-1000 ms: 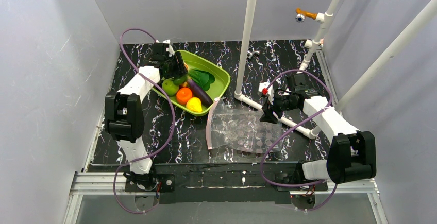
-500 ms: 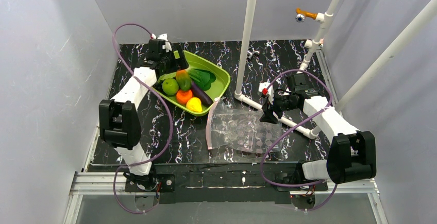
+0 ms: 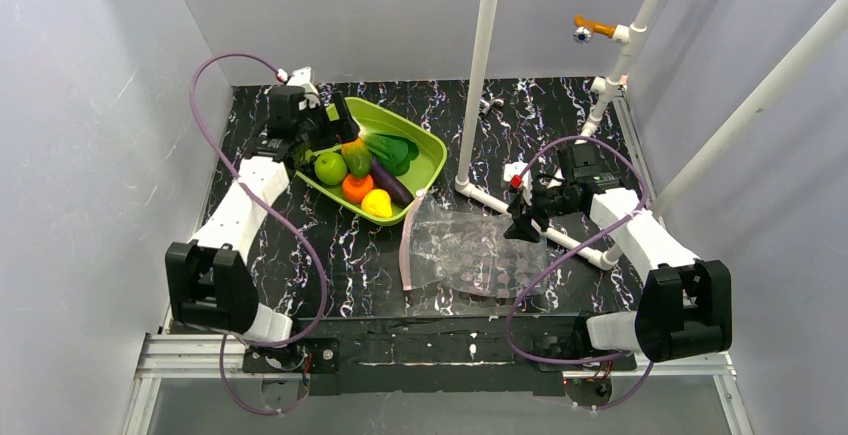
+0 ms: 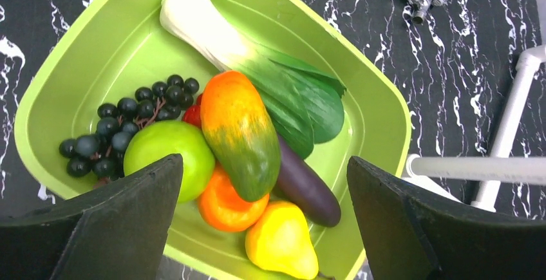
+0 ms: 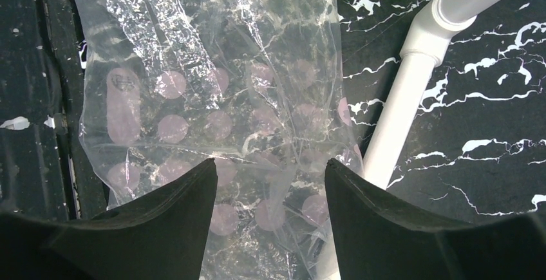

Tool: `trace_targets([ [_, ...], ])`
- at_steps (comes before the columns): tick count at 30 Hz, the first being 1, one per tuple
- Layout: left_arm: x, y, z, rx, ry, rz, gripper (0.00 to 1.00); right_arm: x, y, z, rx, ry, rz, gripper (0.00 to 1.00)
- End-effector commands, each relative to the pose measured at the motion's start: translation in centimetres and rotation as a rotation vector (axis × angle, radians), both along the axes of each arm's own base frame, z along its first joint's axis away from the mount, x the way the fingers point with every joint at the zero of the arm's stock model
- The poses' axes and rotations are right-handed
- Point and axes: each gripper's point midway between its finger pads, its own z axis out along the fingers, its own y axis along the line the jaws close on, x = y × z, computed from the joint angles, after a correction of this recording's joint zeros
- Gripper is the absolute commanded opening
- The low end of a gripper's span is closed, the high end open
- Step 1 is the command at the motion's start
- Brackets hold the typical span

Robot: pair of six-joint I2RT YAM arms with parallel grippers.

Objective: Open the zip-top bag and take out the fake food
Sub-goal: Reset both arms

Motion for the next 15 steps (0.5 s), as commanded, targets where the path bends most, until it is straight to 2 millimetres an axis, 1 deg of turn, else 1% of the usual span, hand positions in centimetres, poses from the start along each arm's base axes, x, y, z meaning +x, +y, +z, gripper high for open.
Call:
trace_targets([
  [1, -3.2, 0.4, 2.3, -0.013, -0.059, -0.021, 0.98, -1.2, 0.3, 0.8, 0.044, -0.013, 0.049, 0.7],
  [6, -6.3, 0.9, 3.1, -0.015, -0.094, -0.018, 0.98, -1.6, 0.3, 1.1, 0.049, -0.043, 0.065, 0.7],
  [8, -7.6, 0.5, 3.4, -0.033, -0.102, -0.043, 0.98, -1.7, 0.2, 1.5, 0.054, -0.066, 0.071, 0.71],
  [12, -10.2, -0.4, 3.1, -0.084, -0.079, -0.097, 0.98, -2.0, 0.2, 2.4, 0.063, -0.116, 0.075, 0.75],
  [15, -12.2, -0.4, 2.8, -0.102, -0.079, -0.108, 0.98, -2.1, 0.0, 3.1, 0.057, -0.141, 0.07, 0.77],
])
